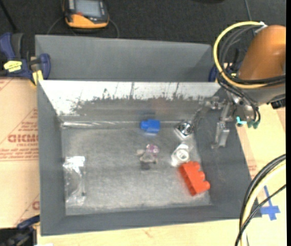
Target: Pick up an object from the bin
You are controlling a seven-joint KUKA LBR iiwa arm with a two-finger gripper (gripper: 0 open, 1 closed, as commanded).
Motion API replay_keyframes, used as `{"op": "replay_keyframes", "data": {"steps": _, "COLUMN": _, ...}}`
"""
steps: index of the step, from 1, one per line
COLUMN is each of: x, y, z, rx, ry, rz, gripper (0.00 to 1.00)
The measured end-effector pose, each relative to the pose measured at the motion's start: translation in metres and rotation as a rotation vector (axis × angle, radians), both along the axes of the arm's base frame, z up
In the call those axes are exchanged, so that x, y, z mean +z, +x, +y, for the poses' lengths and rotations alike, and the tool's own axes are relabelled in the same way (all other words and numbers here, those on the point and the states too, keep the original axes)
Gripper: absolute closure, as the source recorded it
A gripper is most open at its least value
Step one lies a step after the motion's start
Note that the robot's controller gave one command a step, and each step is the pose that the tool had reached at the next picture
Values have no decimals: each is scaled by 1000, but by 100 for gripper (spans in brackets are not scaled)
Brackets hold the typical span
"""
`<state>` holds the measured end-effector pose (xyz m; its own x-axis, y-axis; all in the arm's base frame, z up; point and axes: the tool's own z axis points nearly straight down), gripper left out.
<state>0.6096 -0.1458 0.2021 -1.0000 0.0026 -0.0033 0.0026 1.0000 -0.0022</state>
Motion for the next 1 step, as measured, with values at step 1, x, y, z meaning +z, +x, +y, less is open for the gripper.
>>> {"op": "replay_keyframes", "data": {"steps": 1, "x": -122, "y": -37, "z": -9, "rx": 414, "ry": 0, "rz": -1, "gripper": 0}}
